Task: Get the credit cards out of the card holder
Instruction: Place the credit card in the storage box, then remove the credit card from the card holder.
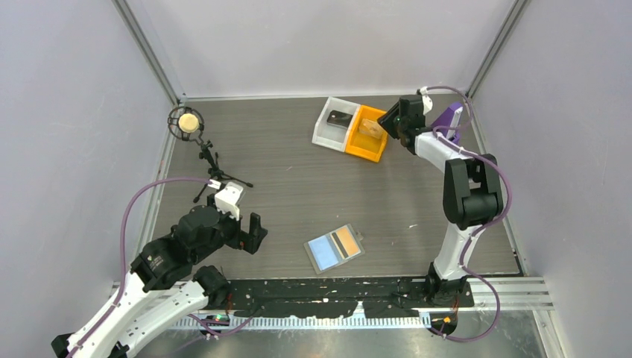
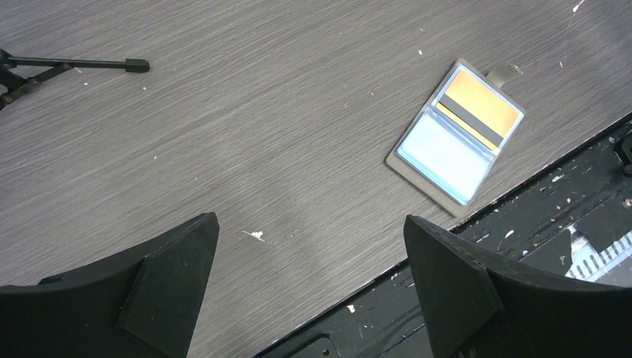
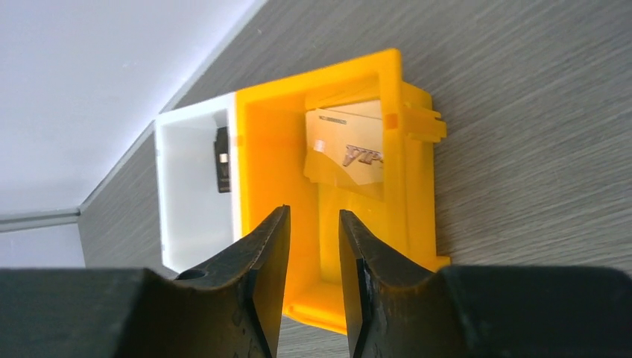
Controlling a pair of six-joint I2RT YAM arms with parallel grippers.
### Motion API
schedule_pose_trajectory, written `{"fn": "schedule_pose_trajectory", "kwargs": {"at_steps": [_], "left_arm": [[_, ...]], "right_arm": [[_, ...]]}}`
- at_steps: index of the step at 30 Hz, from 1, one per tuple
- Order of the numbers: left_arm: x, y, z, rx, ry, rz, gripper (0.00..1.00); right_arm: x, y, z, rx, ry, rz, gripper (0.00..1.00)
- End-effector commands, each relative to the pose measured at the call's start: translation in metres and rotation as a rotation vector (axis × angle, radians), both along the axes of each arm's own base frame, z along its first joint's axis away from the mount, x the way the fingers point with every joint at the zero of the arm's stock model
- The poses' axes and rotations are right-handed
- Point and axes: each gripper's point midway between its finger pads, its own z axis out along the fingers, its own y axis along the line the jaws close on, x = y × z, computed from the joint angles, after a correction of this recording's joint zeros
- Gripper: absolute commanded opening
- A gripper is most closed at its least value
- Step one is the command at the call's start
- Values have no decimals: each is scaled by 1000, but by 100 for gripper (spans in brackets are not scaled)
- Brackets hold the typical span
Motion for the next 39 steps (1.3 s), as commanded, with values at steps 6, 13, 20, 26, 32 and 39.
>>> {"fn": "schedule_pose_trajectory", "kwargs": {"at_steps": [6,13,20,26,32,39], "left_arm": [[4,7,4,6,-37,30,100],[5,11,6,2,-49,52,100],[5,11,5,-2,-47,61,100],[7,12,6,-4,-55,70,100],[4,3,4,-24,-38,28,100],[-5,-29,2,-198,86,1,99]], "right_arm": [[-4,-5,105,-72,-187,33,38],[-52,15,125,-180,-194,145,38],[-128,42,114,-258,-198,279,38],[-211,84,80,-331,-154,468,39],[-280,129,35,-331,-109,662,38],[-320,160,-11,-325,-58,795,43]]}}
